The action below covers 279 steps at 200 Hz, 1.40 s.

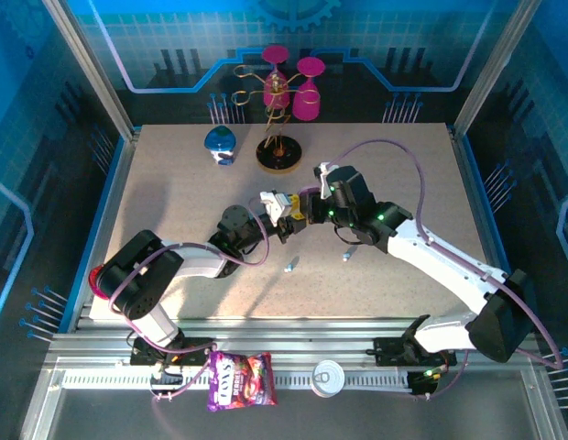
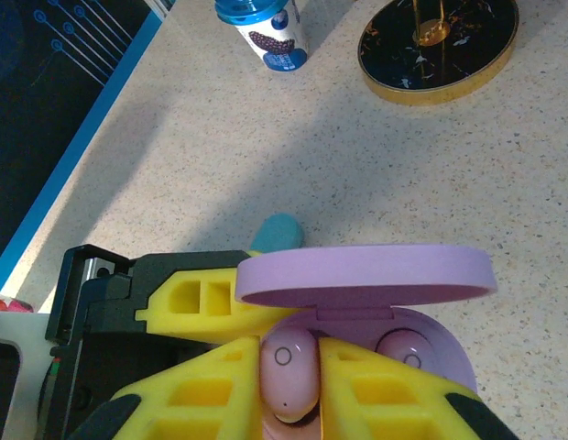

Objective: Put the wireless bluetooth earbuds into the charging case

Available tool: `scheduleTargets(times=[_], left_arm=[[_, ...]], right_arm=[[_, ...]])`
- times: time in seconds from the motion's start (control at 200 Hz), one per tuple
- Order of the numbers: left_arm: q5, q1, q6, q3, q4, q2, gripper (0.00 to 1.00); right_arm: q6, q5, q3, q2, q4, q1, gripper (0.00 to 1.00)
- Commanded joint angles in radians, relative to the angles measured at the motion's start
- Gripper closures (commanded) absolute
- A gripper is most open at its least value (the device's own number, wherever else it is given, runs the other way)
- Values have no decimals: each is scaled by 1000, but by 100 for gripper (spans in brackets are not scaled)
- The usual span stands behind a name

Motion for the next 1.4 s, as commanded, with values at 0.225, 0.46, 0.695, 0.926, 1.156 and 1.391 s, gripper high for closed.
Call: scheduleTargets(times=[0.225,0.46,0.695,0.926,1.156,1.391], left_arm=[[-18,-7,-13,28,16,-40,74],[-9,-4,-30,16,49,-26,73],[26,16,-38,-3,71,-18,73],[106,29,79,-26,-79,-116,73],[123,30,154,-49,-125,-155,73],[58,28,122,-42,-98,-159,73]], right_arm=[[0,-14,-15,1,38,10,74],[-32,19,-7,-58,21,-9,56],[-59,16,-19,-134,52,-32,48],[-36,-24,8,-123,5,-112,33],[-24,-88,85,-23,-48,-157,30],[-40,-147,95,19,-95,-159,30]])
